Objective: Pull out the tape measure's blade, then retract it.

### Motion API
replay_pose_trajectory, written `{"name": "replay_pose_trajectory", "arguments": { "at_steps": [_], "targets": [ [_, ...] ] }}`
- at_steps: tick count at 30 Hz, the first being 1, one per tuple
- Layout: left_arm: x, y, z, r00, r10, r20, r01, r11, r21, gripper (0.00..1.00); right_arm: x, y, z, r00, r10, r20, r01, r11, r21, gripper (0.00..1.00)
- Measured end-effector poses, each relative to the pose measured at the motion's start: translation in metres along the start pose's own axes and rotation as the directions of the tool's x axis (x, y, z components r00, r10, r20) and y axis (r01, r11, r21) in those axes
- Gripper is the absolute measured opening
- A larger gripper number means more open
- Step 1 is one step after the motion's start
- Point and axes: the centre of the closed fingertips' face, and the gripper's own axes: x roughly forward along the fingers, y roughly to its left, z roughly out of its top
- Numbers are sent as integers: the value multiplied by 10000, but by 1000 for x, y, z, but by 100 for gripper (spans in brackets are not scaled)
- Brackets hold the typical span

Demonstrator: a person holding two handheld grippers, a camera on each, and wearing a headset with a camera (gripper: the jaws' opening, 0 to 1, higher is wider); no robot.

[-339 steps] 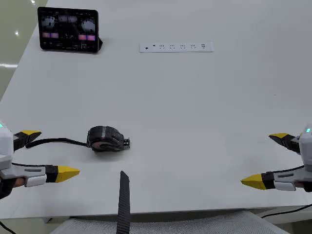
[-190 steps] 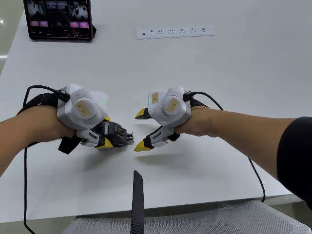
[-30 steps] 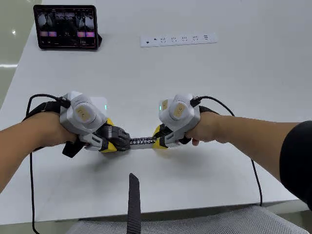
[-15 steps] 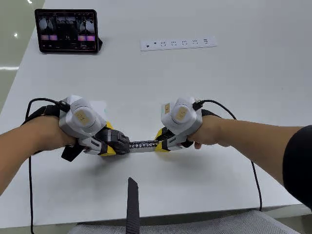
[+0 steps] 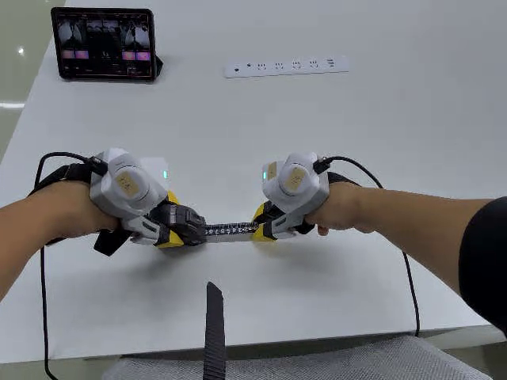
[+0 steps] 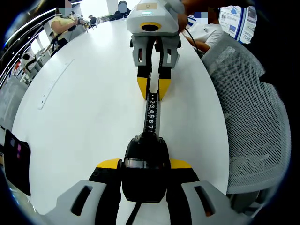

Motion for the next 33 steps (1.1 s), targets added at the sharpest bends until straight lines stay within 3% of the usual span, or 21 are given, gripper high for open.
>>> {"name": "replay_pose_trajectory", "arguments": {
  "at_steps": [33],
  "targets": [
    [0,0,-1,9999,136,-49,-136,9999,-64,32,-14,-1,-18,10000,-13,0,13,9999,146,9]
  ]
}}
